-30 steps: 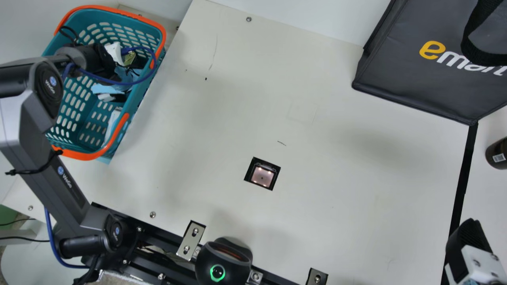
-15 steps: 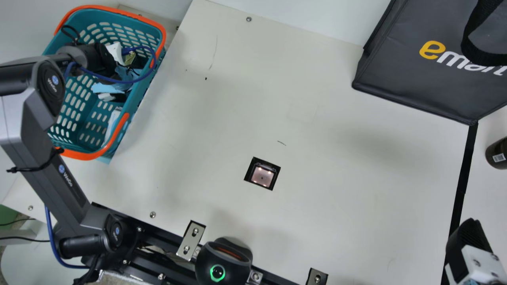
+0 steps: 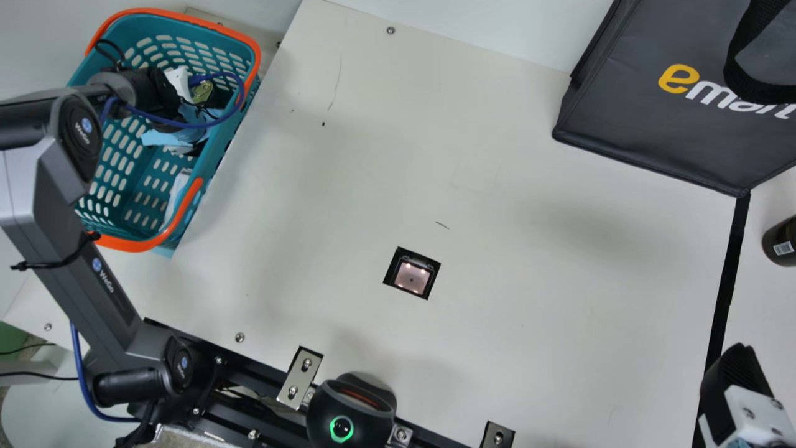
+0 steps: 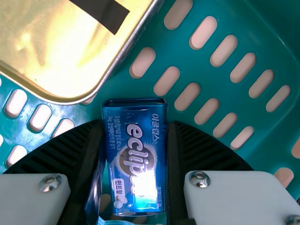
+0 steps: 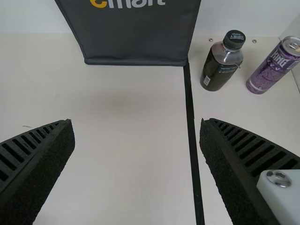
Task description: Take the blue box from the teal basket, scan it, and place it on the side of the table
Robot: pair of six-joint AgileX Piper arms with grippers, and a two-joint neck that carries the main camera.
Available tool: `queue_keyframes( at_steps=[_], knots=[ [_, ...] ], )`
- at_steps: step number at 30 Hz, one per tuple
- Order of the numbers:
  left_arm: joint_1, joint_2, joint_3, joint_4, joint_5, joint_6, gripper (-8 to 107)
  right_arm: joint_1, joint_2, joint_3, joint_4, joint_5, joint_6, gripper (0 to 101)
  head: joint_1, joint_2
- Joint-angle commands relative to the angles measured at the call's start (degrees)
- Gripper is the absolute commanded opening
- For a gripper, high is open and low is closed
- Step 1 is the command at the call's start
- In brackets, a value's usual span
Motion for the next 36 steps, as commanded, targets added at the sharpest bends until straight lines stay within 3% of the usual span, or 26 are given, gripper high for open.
queue_keyframes(
  at_steps=[1,17,36],
  knots=[
    [0.06,-0.08,0.10,-0.11,0.05,-0.03,-8,0.00,0.00,0.00,0.00,0.00,0.00,95,-1.66,0.23],
    [0.73,-6.63,2.19,-2.17,1.32,1.86,-8,0.00,0.00,0.00,0.00,-0.02,0.00,95,-1.66,0.23],
    [2.07,-18.27,0.98,-0.11,9.82,3.31,-8,0.00,0.00,0.00,0.00,-0.07,0.00,95,-1.66,0.23]
  ],
)
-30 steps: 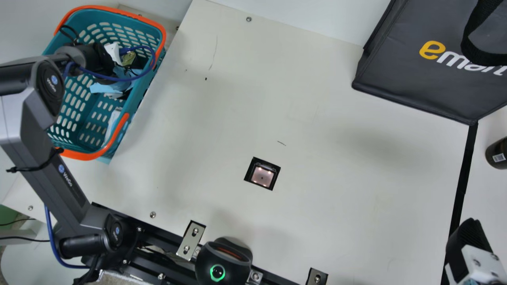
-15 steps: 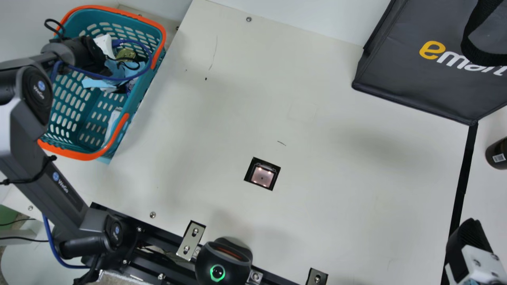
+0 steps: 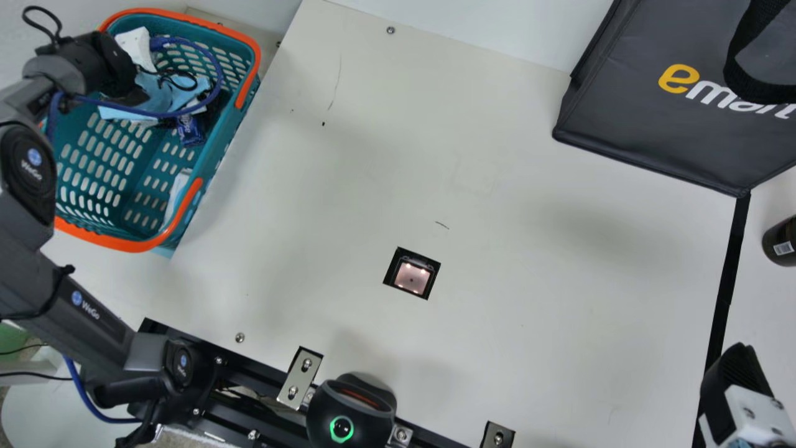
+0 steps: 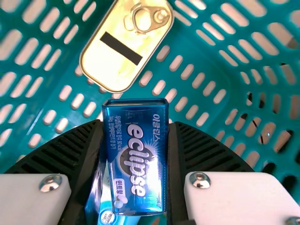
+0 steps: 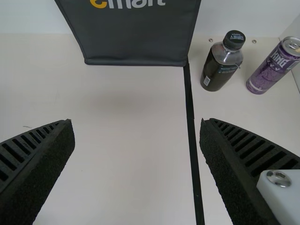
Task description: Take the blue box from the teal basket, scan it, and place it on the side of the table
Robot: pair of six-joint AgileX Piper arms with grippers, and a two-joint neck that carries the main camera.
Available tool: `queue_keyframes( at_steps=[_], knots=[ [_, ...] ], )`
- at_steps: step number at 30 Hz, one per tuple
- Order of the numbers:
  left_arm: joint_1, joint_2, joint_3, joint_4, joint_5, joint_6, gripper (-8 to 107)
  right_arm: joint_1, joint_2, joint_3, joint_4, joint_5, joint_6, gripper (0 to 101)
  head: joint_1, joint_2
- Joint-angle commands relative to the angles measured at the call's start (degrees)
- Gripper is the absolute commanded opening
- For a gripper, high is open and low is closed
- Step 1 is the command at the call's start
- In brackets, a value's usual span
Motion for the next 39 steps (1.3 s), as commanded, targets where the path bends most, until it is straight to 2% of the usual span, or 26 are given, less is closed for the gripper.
queue_keyframes(
  at_steps=[1,22,30,39],
  knots=[
    [0.13,-1.39,-0.27,0.11,1.00,0.46,-8,0.00,0.00,0.00,0.00,0.00,0.00,95,-1.66,0.14],
    [-0.95,-14.98,-4.10,-4.82,11.80,11.86,-8,0.00,0.00,0.00,0.00,0.00,0.00,95,-1.66,0.14],
    [-5.14,-19.26,-3.32,-7.19,14.94,15.30,-8,0.00,0.00,0.00,0.00,0.00,0.00,95,-1.66,0.14],
    [-13.14,-24.25,0.06,-7.80,16.25,16.24,-8,0.00,0.00,0.00,0.00,0.00,0.00,95,-1.66,0.14]
  ],
)
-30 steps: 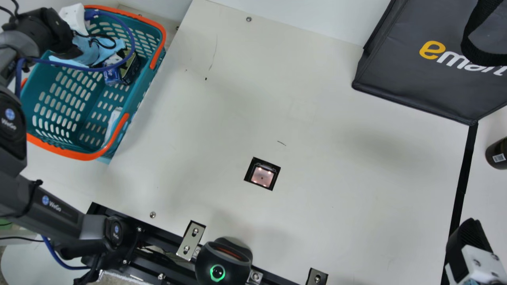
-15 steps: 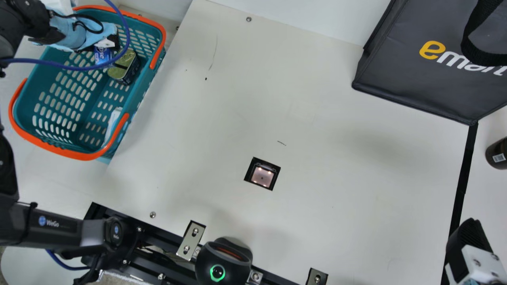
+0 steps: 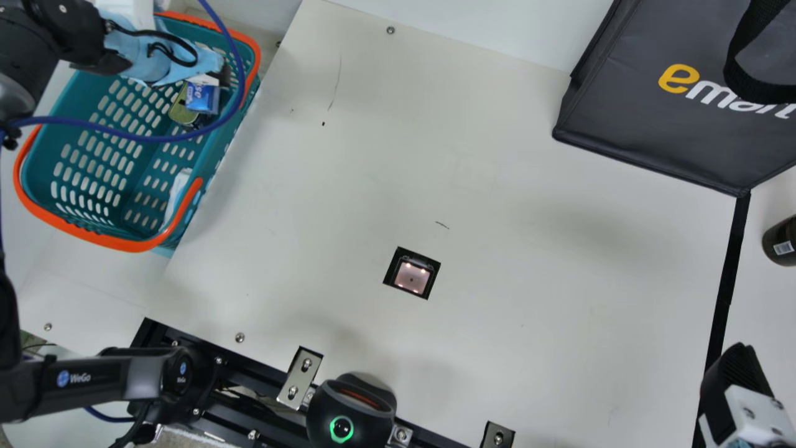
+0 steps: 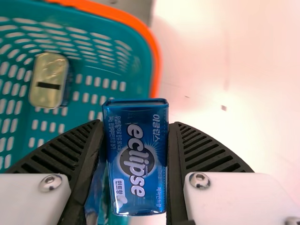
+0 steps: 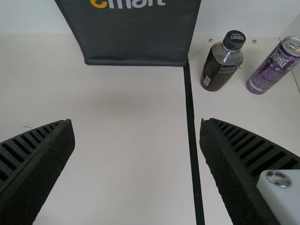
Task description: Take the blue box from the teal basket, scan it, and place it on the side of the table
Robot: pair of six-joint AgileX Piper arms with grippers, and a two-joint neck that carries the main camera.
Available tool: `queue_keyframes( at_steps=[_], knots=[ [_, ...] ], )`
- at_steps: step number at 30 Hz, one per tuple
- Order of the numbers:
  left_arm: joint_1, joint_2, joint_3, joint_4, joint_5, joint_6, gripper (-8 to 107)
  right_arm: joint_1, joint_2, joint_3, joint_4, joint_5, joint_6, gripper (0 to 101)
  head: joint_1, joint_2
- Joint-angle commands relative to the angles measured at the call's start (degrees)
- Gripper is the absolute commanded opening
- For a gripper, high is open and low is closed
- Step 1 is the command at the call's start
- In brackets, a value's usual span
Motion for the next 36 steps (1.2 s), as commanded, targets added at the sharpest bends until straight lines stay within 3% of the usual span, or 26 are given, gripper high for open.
queue_keyframes(
  at_steps=[1,19,36],
  knots=[
    [-2.67,-1.04,0.80,0.05,0.13,-0.23,-8,0.00,0.00,0.00,0.00,0.00,0.00,95,-1.66,0.23],
    [-23.13,-8.89,10.28,4.06,-0.86,-5.88,-8,0.00,0.00,0.00,0.00,0.08,0.00,95,-1.66,0.23],
    [-41.89,-14.69,19.90,10.57,-2.44,-19.68,-8,0.00,0.00,0.00,0.00,0.08,0.00,95,-1.66,0.23]
  ],
)
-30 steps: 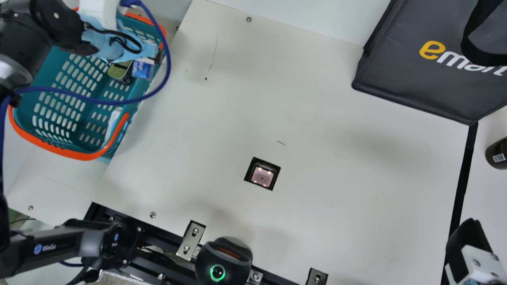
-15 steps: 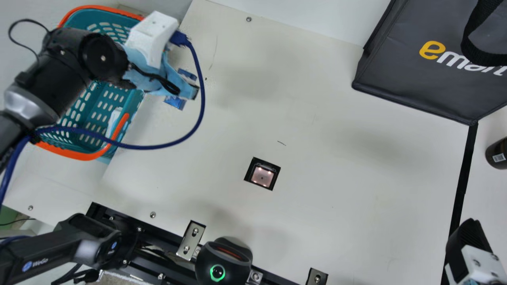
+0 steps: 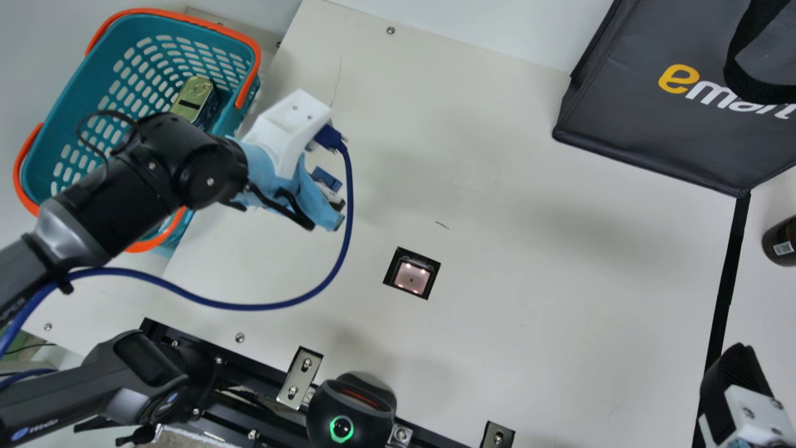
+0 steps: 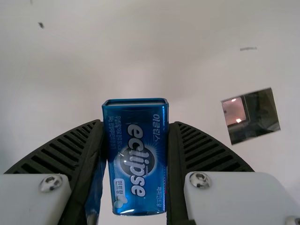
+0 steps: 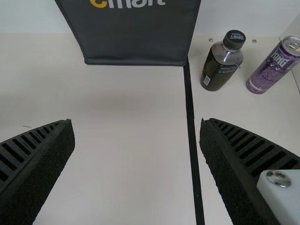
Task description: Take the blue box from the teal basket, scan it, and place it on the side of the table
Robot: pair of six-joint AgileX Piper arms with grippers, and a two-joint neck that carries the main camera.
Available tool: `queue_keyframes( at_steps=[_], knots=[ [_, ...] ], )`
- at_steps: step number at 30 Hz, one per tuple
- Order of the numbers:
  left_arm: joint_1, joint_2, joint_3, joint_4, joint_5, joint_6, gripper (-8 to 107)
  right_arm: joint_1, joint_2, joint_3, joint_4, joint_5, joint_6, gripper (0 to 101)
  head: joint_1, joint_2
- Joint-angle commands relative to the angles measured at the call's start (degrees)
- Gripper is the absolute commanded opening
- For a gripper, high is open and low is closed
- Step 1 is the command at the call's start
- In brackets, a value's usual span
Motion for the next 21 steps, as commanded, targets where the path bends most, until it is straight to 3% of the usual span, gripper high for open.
queue_keyframes(
  at_steps=[1,10,21],
  knots=[
    [-3.04,-0.10,0.76,0.72,-0.34,-2.68,-8,0.00,0.00,0.00,0.00,0.00,0.00,95,-1.66,0.14],
    [-11.98,1.70,2.65,3.41,-2.54,-10.93,-8,0.00,0.00,0.00,0.00,0.00,0.00,95,-1.66,0.14],
    [-18.32,7.16,1.84,5.96,-5.02,-20.30,-8,0.00,0.00,0.00,0.00,0.00,0.00,95,-1.66,0.14]
  ],
)
